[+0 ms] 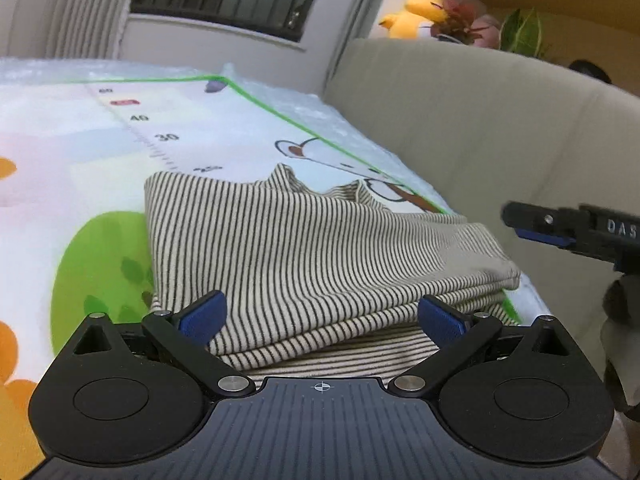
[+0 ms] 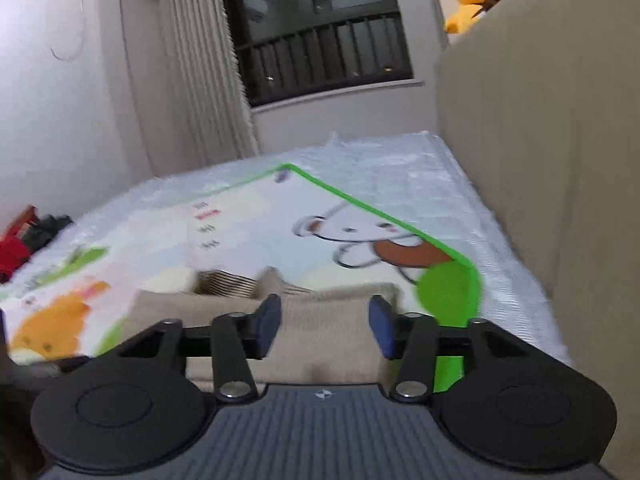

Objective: Fold clothes

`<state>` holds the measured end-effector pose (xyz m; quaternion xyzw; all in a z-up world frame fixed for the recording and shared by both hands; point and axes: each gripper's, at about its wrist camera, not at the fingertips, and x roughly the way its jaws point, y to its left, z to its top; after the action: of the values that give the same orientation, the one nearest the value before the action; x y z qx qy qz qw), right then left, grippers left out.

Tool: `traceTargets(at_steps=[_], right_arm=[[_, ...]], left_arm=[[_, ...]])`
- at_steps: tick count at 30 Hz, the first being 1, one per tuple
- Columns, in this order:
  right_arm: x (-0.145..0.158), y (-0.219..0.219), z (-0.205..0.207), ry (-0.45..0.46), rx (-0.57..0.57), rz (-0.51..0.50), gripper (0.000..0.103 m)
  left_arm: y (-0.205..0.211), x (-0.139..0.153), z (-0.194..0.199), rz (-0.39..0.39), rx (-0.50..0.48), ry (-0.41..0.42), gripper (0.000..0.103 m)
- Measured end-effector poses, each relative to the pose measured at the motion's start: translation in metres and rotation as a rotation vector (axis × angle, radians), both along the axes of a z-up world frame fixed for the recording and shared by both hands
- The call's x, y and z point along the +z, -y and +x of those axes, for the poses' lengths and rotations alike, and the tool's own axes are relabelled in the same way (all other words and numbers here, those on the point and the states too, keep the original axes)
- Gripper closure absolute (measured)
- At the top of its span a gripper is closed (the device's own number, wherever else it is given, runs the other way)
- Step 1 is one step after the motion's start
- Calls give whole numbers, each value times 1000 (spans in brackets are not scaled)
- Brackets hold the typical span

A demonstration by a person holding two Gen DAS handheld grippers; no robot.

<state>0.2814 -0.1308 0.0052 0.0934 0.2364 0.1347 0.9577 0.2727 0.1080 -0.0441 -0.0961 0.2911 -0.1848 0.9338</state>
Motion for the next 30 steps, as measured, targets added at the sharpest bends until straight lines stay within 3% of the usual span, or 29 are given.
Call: traceTargets(at_steps=[4, 10, 16, 22, 30], right_arm=[[-28, -3, 22, -104, -40, 89, 51], [-56, -9, 20, -96, -48, 11, 53], [-59, -23, 14, -65, -61, -80, 52], [-59, -30, 14, -91, -56, -146, 51], [-54, -35, 10, -120, -21, -239, 51]], left_arm=[[3, 0, -1, 36, -3, 5, 0], [3, 0, -1, 47, -4, 4, 0], [-2, 0, -4, 21, -8, 13, 0], [2, 0, -7, 52, -6, 22, 0], [-6, 0, -6, 13, -11, 21, 0]])
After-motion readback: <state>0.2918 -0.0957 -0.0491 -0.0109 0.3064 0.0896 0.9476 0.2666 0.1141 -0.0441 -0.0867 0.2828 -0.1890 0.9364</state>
